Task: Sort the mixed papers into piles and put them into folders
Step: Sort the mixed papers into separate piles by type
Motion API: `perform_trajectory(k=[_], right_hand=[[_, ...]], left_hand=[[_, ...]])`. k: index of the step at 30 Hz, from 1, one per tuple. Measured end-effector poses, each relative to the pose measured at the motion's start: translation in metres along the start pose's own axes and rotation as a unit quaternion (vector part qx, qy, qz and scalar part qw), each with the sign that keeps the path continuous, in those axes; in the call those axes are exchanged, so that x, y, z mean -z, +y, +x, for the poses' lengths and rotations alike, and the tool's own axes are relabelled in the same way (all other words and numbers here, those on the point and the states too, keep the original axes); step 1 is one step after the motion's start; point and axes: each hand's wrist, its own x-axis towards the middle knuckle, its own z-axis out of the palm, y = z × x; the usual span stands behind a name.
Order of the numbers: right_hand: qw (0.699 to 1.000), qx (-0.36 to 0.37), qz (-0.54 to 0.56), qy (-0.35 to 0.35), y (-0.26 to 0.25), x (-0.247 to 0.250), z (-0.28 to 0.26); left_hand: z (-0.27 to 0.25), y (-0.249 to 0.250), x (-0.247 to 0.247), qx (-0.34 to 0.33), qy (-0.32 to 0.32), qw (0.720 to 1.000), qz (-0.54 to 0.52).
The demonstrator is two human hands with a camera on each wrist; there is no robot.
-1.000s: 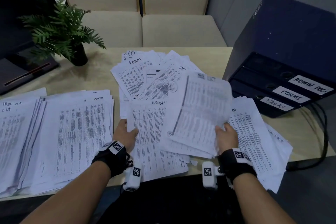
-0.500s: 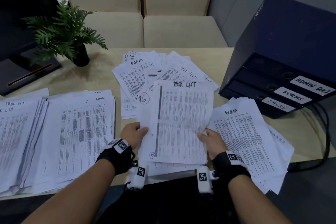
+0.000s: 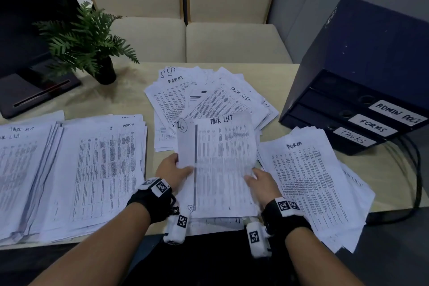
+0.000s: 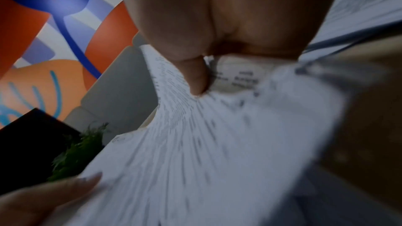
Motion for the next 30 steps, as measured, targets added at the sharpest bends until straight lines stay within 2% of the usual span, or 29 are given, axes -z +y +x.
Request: perform_trajectory(k=[2,6,8,11,15,20,23,25,30], right_hand=[[1.000,0.002,0.011,0.009,-0.001,-0.008,0.002],[0.990,0.013,0.103,0.092,-0.016,-0.013,0.000],[0.988,0.033,0.140,0.059,-0.030,-0.019,-0.005],[0.982,0.069,0.170,-0.034,-0.051,-0.037,-0.010],[0.979,0.087,0.184,-0.027,-0.091,-0.080,-0.014],[0.982,0.087,0.154,-0.068,-0.139,-0.167,-0.022],[0.984,0.081,0.115,-0.105,-0.168,-0.232,-0.036],[0.987,0.094,0.045,-0.123,-0.188,-0.271,-0.044],[0.971,0.130,-0.091,-0.177,-0.237,-0.360,-0.066]], left_hand=[[-0.006,0.004,0.003,-0.026,0.009,1.000,0.006],[-0.020,0.009,0.021,-0.064,0.002,0.996,-0.059],[-0.026,0.007,0.035,-0.074,0.016,0.991,-0.108],[-0.028,0.000,0.061,-0.072,0.029,0.978,-0.195],[-0.021,-0.030,0.106,-0.072,0.019,0.984,-0.162],[-0.013,-0.092,0.173,-0.102,0.085,0.989,-0.069],[-0.010,-0.138,0.230,-0.056,0.132,0.989,-0.034],[-0.010,-0.168,0.268,-0.025,0.158,0.987,-0.031],[-0.015,-0.219,0.346,0.034,0.196,0.979,0.036]])
